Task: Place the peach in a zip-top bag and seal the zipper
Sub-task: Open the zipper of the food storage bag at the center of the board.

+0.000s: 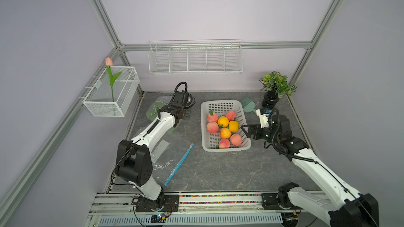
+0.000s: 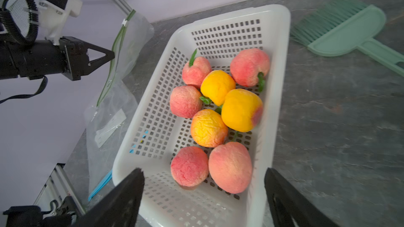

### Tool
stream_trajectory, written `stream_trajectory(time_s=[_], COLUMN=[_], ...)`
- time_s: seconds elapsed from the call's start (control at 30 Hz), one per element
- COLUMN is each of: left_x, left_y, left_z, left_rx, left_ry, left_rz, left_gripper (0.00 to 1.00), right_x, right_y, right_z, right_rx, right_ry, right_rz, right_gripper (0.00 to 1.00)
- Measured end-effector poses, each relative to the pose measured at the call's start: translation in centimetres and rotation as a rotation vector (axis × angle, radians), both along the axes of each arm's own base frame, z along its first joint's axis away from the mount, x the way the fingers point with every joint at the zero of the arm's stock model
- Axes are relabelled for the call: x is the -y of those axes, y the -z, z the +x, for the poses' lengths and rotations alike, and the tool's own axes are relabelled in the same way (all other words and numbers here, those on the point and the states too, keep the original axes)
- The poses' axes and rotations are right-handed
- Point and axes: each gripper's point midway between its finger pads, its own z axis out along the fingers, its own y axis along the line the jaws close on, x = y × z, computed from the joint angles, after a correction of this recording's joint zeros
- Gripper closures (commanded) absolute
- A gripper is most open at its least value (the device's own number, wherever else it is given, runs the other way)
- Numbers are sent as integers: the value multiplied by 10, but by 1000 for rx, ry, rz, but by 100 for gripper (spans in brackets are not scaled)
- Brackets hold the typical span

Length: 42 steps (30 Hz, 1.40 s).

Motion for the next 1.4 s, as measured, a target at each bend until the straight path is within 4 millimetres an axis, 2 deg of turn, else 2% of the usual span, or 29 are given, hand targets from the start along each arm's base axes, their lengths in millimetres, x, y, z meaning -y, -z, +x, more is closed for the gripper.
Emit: stream_trajectory(time_s=[0.2,0.43,0.63,0.77,0.93,1.27,1.4], left_x=[9,18,22,25,28,34,35], left_y=[-10,-15,-20,-24,-24,-23,-22], left_z=[-15,-23,-28,-32,-34,-38,-40], left_rx=[-3,-12,-20,-22,-33,-55,-65], left_ry=[22,45,54,64,74,98,102], left_rz=[-96,-163,-204,-229,-247,-273,-274], left_gripper=[100,100,100,100,100,100,100], right_x=[-70,-152,-205,-229,-250,-270,-274], right_y=[-7,-8,6,6,2,8,13], right_z=[8,33,54,66,82,101,105], right_rx=[-18,-39,-87,-101,-93,-101,-116], right_ry=[-132,-229,-275,-300,-312,-321,-316], right_rz=[10,46,88,120,149,159,150], right_gripper=[0,20,29,36,39,41,46])
